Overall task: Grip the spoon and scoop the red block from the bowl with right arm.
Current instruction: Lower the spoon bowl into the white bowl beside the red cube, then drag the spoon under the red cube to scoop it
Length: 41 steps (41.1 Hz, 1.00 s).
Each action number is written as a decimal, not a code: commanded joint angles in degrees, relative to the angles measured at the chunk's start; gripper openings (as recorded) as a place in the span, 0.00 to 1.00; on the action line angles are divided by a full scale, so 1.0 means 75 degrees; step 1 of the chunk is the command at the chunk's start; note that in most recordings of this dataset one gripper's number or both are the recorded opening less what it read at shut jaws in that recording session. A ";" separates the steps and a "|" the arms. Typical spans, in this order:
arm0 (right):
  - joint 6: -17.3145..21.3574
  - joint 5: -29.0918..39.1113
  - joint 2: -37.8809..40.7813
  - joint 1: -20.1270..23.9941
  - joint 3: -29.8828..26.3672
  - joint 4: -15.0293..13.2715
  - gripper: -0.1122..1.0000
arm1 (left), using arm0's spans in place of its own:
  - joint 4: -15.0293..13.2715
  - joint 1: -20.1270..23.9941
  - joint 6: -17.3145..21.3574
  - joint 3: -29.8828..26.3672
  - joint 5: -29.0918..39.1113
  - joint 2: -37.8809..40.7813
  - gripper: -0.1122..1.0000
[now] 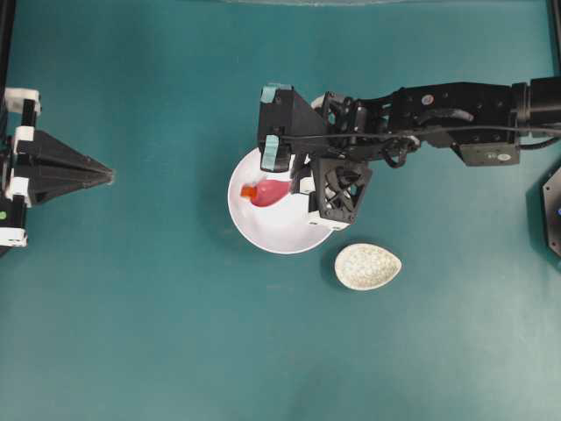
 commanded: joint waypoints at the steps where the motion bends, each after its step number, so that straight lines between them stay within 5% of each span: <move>1: 0.0012 -0.0117 -0.0105 -0.0012 -0.0199 0.0035 0.33 | 0.0023 0.0000 0.0000 -0.0176 -0.0047 0.0047 0.09; 41: 0.0328 -0.0984 -0.0469 0.0023 0.0187 0.0059 0.33 | 0.0012 0.0000 -0.0012 -0.0187 -0.0070 0.0047 0.09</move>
